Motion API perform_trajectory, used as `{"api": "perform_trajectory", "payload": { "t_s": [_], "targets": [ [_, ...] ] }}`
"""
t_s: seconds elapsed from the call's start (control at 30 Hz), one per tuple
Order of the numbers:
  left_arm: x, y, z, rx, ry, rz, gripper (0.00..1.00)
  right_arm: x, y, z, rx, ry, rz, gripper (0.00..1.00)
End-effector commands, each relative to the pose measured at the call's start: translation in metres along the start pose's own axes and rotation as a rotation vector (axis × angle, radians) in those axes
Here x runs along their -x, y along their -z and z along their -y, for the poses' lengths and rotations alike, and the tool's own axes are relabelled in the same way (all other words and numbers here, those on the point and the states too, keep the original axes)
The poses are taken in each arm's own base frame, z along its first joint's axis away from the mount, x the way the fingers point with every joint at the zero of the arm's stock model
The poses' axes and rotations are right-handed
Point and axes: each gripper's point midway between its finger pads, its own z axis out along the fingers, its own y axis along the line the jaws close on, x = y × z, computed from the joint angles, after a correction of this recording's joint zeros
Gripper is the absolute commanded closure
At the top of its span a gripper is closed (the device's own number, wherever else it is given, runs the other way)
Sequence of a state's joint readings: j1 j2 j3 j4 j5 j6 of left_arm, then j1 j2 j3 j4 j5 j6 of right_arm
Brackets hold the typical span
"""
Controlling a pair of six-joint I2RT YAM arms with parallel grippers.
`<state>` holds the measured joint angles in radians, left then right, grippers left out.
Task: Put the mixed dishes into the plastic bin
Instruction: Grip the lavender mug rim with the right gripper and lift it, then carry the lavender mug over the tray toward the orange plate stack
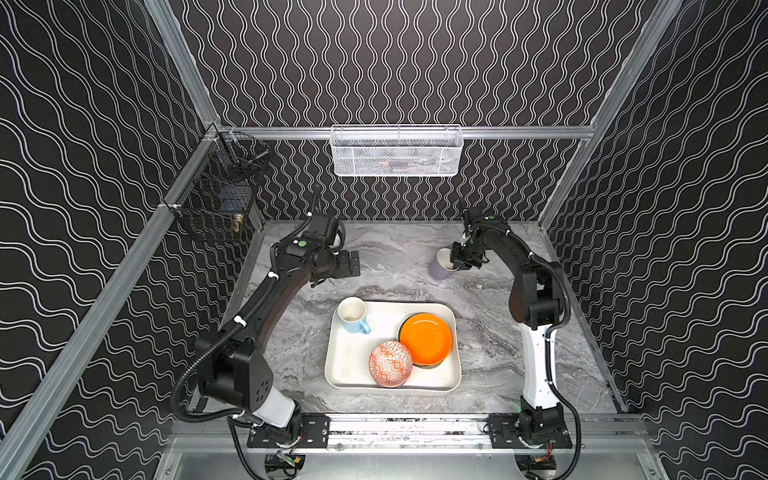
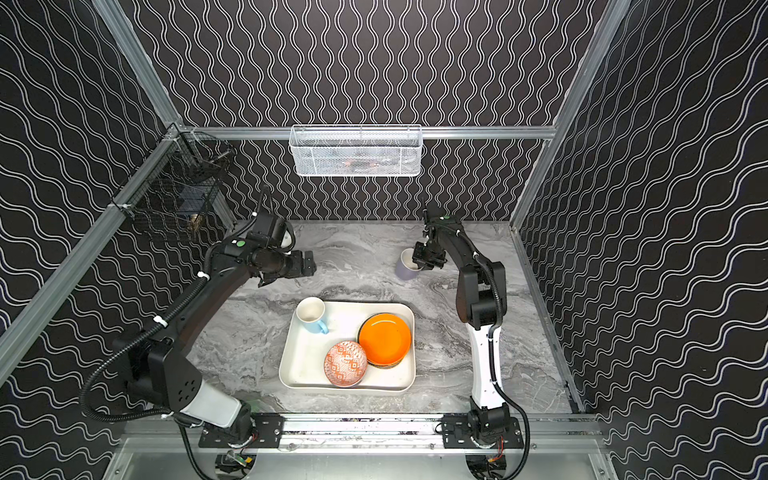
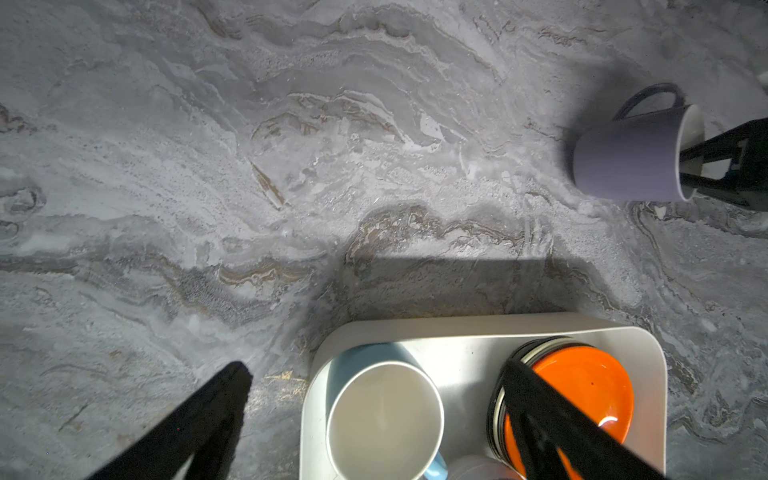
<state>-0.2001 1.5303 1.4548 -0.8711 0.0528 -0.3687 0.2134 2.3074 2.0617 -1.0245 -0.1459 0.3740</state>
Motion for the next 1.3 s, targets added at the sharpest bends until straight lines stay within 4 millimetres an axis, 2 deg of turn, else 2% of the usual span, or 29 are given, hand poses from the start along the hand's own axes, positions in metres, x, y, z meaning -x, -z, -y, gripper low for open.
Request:
{"api": "perform_trajectory", "payload": {
  "t_s": [0.0,0.17,0.3,0.5,0.7,0.93,1.1,1.27],
  "targets": [
    [-0.001,0.005,-0.01,-0.006,0.055,0.015,0.01,0.001,0.016,0.0,-0.008,0.012,0.027,0.92],
    [-0.007,0.017,-0.029,-0.041,0.148,0.036,0.02,0.002,0.032,0.0,-0.024,0.036,0.061,0.92],
    [-0.015,0.027,-0.035,-0.039,0.162,0.047,0.01,-0.001,0.04,0.0,-0.04,0.057,0.069,0.93],
    [-0.027,0.045,-0.044,-0.018,0.183,0.071,0.01,-0.026,0.065,-0.018,-0.05,0.123,0.072,0.94],
    [-0.031,0.059,-0.047,-0.031,0.213,0.122,0.01,-0.073,0.101,-0.055,-0.05,0.239,0.079,0.94],
    [-0.019,0.083,-0.039,-0.079,0.228,0.207,0.02,-0.158,0.134,-0.108,-0.001,0.383,0.041,0.94],
    [-0.021,0.103,-0.033,-0.113,0.234,0.242,0.01,-0.212,0.14,-0.136,0.024,0.477,0.006,0.95],
    [-0.028,0.116,-0.027,-0.167,0.287,0.258,0.02,-0.248,0.134,-0.155,0.04,0.551,-0.009,0.94]
  ]
}}
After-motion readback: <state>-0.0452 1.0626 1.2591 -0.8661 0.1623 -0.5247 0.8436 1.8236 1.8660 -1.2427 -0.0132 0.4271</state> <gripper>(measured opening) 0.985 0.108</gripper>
